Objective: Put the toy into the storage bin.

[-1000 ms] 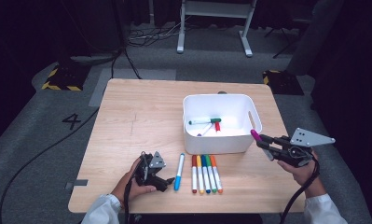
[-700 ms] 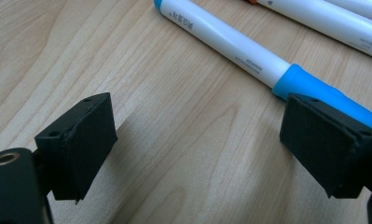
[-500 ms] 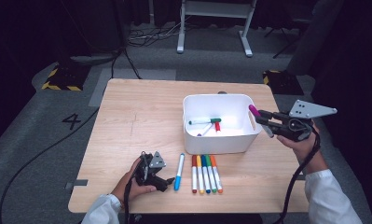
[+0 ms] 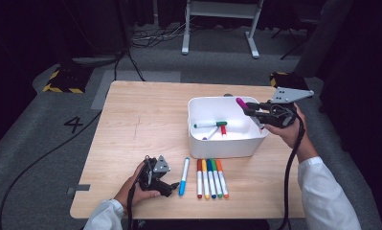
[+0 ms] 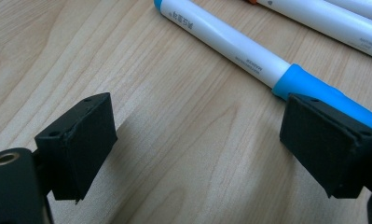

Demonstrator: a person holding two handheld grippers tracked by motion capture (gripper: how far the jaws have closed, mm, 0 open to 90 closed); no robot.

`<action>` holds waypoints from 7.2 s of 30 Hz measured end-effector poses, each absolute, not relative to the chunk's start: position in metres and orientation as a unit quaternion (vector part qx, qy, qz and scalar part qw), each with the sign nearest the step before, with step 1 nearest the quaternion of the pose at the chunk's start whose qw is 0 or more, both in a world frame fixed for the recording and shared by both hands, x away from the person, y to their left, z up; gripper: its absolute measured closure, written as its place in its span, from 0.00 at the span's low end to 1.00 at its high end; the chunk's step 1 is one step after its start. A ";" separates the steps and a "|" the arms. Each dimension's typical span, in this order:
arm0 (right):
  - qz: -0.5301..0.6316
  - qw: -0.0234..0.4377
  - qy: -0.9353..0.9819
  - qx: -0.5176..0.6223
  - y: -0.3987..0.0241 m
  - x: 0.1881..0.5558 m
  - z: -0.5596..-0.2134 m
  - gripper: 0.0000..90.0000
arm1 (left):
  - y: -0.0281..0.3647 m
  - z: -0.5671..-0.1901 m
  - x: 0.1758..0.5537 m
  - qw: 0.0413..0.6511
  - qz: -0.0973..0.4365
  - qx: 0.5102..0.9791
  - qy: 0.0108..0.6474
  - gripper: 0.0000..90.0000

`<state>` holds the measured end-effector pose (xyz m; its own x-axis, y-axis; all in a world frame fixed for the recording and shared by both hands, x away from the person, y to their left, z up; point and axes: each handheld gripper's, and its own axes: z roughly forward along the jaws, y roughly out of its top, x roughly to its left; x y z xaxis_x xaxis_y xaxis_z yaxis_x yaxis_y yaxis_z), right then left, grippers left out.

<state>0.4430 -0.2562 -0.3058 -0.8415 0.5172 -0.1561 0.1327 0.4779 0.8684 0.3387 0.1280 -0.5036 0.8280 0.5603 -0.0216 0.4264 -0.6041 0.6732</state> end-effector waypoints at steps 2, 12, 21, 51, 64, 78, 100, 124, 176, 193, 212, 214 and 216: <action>0.466 0.197 0.840 0.193 -0.251 0.448 -0.309 0.83 | 0.128 -0.504 0.339 0.349 0.096 0.890 0.277 0.12; 0.395 0.160 0.887 0.175 -0.231 0.463 -0.335 0.83 | 0.128 -0.504 0.339 0.349 0.096 0.890 0.277 0.12; 0.338 0.111 0.921 0.158 -0.217 0.470 -0.354 0.83 | 0.128 -0.504 0.339 0.349 0.096 0.890 0.277 0.12; 0.374 0.122 0.898 0.199 -0.223 0.457 -0.346 0.54 | 0.128 -0.504 0.339 0.349 0.097 0.890 0.277 0.12; 0.430 0.202 0.851 0.225 -0.273 0.406 -0.321 0.39 | 0.128 -0.504 0.339 0.349 0.096 0.890 0.277 0.12; 0.429 0.226 0.837 0.252 -0.299 0.346 -0.360 0.39 | 0.128 -0.504 0.338 0.348 0.098 0.890 0.277 0.12; 0.402 0.123 0.868 0.264 -0.249 0.349 -0.466 0.39 | 0.128 -0.503 0.339 0.348 0.097 0.891 0.276 0.12; 0.354 0.108 0.885 0.284 -0.228 0.371 -0.493 0.52 | 0.128 -0.503 0.339 0.348 0.097 0.891 0.276 0.12; 0.507 0.220 0.810 0.196 -0.312 0.347 -0.346 0.83 | 0.128 -0.504 0.339 0.348 0.096 0.890 0.278 0.12; 0.483 0.254 0.819 0.180 -0.278 0.399 -0.301 0.83 | 0.128 -0.504 0.339 0.348 0.096 0.890 0.277 0.12; 0.411 0.194 0.877 0.153 -0.221 0.450 -0.325 0.83 | 0.128 -0.504 0.339 0.348 0.096 0.890 0.278 0.12; 0.391 0.182 0.890 0.150 -0.217 0.455 -0.330 0.83 | 0.128 -0.504 0.339 0.348 0.096 0.890 0.277 0.12; 0.380 0.162 0.899 0.146 -0.214 0.458 -0.335 0.83 | 0.128 -0.504 0.339 0.348 0.096 0.890 0.278 0.12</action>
<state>0.4580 -0.2136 -0.3349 -0.9047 0.3858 -0.1809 0.1390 0.6686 0.7305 0.3389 0.1277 -0.5036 0.8273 0.5613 -0.0220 0.4274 -0.6037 0.6730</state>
